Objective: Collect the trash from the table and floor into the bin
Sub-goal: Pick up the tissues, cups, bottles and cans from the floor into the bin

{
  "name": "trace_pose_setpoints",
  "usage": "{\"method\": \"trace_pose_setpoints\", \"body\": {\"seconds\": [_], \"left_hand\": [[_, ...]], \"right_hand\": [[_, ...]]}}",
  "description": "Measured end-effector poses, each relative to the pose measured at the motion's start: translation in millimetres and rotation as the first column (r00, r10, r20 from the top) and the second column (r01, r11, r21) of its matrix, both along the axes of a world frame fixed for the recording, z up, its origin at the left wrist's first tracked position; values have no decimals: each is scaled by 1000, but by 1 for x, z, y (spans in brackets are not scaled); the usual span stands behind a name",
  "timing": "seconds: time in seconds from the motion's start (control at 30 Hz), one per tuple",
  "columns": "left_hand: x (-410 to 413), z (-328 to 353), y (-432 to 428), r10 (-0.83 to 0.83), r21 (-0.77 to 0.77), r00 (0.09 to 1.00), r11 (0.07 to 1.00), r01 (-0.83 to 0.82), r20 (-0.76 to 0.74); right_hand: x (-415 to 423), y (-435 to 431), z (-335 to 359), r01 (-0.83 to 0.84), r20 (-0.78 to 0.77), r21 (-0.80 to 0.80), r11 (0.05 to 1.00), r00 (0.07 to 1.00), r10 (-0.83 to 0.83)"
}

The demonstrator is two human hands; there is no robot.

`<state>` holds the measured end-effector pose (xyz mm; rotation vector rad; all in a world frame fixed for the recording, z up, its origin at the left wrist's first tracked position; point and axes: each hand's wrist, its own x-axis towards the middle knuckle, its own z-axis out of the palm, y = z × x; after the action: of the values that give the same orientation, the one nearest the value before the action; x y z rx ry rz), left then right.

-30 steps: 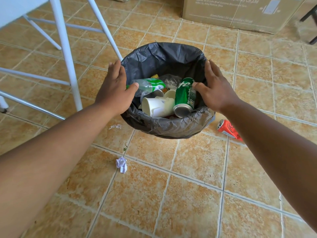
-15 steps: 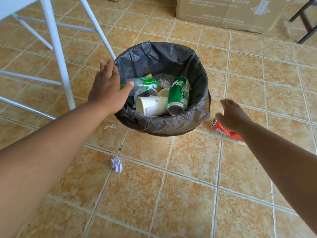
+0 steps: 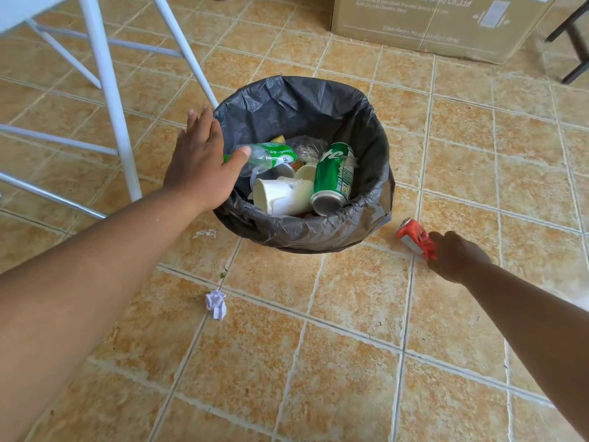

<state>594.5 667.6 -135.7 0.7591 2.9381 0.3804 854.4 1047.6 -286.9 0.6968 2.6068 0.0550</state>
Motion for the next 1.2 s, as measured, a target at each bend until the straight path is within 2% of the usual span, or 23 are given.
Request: {"method": "trace_pose_setpoints", "body": {"seconds": [0.07,0.13,0.2,0.27,0.33,0.4,0.47,0.57,0.67,0.77,0.83,0.93,1.03,1.1,1.13,1.2], "left_hand": [[1,0,0,0,0,1000,1000,0,2],[2,1,0,-1,5,1000,1000,1,7],[2,2,1,0,3,1000,1000,0,12],[2,2,0,2,3,1000,1000,-2,15],[2,2,0,3,6,1000,1000,-3,16],[2,1,0,1,12,1000,1000,-1,17],[2,0,0,2,21,1000,1000,-2,18],[2,0,0,3,36,1000,999,-4,19],[3,0,-1,0,49,1000,999,-1,27],[4,1,0,9,61,999,998,-11,37],[4,2,0,10,61,999,998,-12,39],[5,3,1,11,64,999,998,-14,45],[5,3,1,14,60,999,998,-17,46],[4,3,1,12,52,999,999,-14,43],[4,3,1,11,48,999,999,-13,43],[4,2,1,9,43,999,999,-10,40]], "right_hand": [[-11,1,13,57,-131,-71,996,989,-66],[-24,1,34,103,-325,-141,985,934,-144],[-42,-4,64,104,-580,-193,976,790,-199],[-60,-14,99,69,-809,-210,975,548,-213],[-79,-29,136,-17,-917,-235,972,336,-216],[-93,-50,168,-187,-953,-230,955,240,-183],[-104,-73,189,-364,-977,-110,925,211,-33],[-113,-106,201,-612,-942,61,788,227,249],[-122,-126,195,-736,-822,132,664,293,488],[-132,-136,184,-734,-711,138,664,393,583],[-135,-143,175,-696,-652,135,705,474,592],[-136,-149,169,-665,-640,106,739,524,563],[-132,-148,168,-641,-720,106,760,478,504],[-129,-143,166,-558,-790,81,826,469,394],[-128,-139,165,-488,-799,52,871,503,329],[-127,-132,162,-337,-745,-40,941,637,197]]}}
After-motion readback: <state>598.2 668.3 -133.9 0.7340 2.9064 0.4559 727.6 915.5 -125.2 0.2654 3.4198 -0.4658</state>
